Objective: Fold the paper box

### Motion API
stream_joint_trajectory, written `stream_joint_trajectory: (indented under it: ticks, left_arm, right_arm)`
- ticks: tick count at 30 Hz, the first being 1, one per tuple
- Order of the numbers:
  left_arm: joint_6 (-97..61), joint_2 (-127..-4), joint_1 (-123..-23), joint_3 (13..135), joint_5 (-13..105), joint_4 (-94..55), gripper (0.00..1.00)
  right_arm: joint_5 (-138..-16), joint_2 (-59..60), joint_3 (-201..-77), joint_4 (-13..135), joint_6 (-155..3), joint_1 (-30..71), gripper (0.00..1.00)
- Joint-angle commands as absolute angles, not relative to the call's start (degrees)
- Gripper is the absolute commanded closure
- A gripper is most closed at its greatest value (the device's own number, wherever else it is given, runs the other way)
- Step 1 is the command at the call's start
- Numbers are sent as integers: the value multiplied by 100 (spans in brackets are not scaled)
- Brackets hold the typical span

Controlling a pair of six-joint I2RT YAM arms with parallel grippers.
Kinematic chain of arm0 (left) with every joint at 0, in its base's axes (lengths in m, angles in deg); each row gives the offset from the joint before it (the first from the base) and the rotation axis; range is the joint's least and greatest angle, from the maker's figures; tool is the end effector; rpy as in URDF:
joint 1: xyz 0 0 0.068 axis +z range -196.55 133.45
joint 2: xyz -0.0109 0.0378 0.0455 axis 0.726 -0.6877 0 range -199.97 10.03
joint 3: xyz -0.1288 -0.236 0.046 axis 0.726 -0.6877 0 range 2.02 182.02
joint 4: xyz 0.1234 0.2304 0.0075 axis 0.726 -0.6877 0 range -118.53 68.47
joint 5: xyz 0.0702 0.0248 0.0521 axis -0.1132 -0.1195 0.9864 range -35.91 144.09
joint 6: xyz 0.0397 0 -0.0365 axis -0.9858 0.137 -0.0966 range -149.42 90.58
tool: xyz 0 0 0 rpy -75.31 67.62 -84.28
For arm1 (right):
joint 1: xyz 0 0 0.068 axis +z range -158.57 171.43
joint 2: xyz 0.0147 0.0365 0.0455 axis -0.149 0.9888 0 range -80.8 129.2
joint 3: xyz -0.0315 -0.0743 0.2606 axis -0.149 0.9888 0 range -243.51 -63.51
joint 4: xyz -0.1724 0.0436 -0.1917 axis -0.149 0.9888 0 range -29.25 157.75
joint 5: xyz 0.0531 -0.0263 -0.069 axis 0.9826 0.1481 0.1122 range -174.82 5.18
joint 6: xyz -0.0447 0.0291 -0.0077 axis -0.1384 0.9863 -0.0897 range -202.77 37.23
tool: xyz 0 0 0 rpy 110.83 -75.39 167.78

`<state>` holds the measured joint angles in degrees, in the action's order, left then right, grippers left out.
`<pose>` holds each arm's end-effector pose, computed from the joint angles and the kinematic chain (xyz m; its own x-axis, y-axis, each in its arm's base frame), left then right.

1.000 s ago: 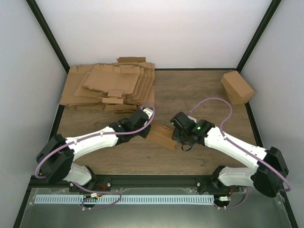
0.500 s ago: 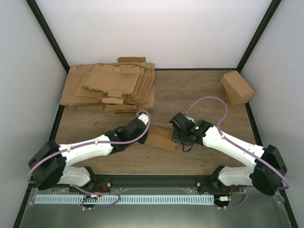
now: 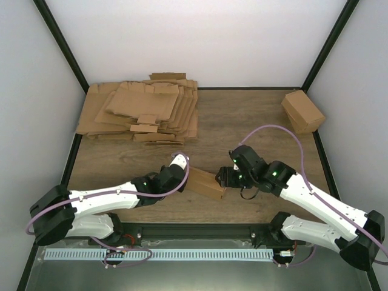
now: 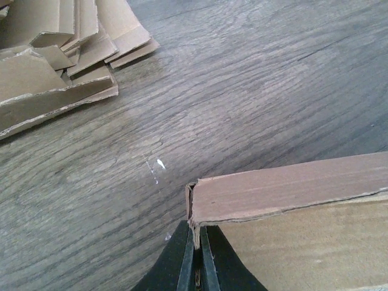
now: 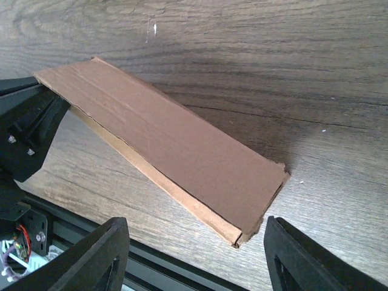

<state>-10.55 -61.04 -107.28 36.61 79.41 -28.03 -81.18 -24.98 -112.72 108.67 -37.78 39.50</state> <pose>0.1330 -0.2059 0.1934 -0.5209 0.3317 -0.7865 0.4936 0.8688 0.0395 0.1223 0.1396 0.2742 -0.9272 0.0237 -0.3738 -0.1577 0.8806 0.4468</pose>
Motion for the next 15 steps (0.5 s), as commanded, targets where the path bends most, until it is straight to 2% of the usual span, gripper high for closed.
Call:
stream_joint_trajectory:
  ticks: [1, 6, 11, 15]
  left_arm:
    - [-939, -6058, -10927, 3484, 8263, -2787, 96]
    - [-913, -6063, -11039, 3410, 8308, -2667, 96]
    - [-832, -6098, -11109, 3427, 8426, -2691, 96]
    - [-774, -6081, -11124, 3411, 8461, -2727, 95]
  right_arm:
    - [-7904, -2487, -11423, 10689, -4093, 3942, 38]
    - [-7636, -2009, -11391, 10375, -4945, 3942, 45]
    - [-7563, -1856, -11344, 10189, -5115, 3945, 62]
    - [-7411, -1897, -11111, 10117, -5034, 3942, 66]
